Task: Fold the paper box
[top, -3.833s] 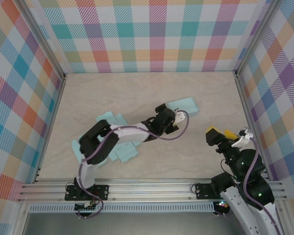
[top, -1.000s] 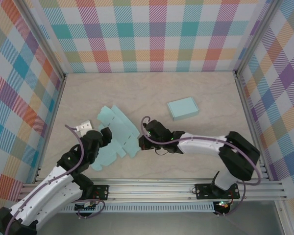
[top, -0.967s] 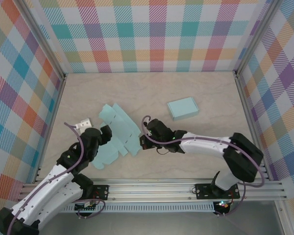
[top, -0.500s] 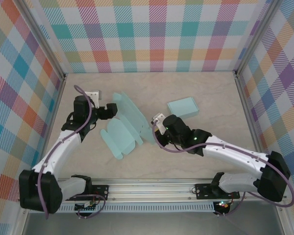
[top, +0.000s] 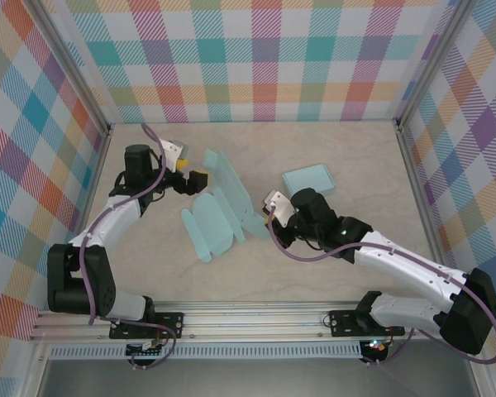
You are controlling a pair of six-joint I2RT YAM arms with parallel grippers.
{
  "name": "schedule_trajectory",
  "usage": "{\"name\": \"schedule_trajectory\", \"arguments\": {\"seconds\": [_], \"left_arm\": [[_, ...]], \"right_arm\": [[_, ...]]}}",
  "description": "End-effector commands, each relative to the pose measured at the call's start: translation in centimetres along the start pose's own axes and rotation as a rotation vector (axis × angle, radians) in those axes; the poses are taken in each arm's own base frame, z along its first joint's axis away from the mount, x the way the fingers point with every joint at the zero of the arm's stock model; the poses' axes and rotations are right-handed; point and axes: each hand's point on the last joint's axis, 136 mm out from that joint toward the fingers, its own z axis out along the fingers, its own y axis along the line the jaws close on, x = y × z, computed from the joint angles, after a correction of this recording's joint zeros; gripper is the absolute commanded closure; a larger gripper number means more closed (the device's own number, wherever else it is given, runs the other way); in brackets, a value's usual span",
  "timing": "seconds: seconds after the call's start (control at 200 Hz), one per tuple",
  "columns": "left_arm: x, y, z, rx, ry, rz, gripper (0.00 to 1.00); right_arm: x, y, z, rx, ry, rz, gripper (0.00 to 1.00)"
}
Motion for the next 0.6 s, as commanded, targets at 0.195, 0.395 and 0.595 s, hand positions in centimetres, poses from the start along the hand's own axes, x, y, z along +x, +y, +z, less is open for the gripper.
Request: {"name": "schedule_trajectory", "arguments": {"seconds": [0.195, 0.395, 0.595], "left_arm": [[-1.9, 0.5, 1.4, 0.108, 0.038, 0.126, 0.00], [-1.6, 0.1, 2.6, 0.259, 0.108, 0.115, 0.00], [-1.4, -0.7, 3.8, 0.436, 0.138, 0.056, 0.00]], "right_arm": [[-1.1, 0.3, -0.4, -0.065, -0.041, -0.055, 1.00], [-1.6, 0.0, -0.2, -0.069, -0.058, -0.051, 1.00], [-1.9, -0.3, 0.4, -0.068, -0.047, -0.047, 1.00]]}}
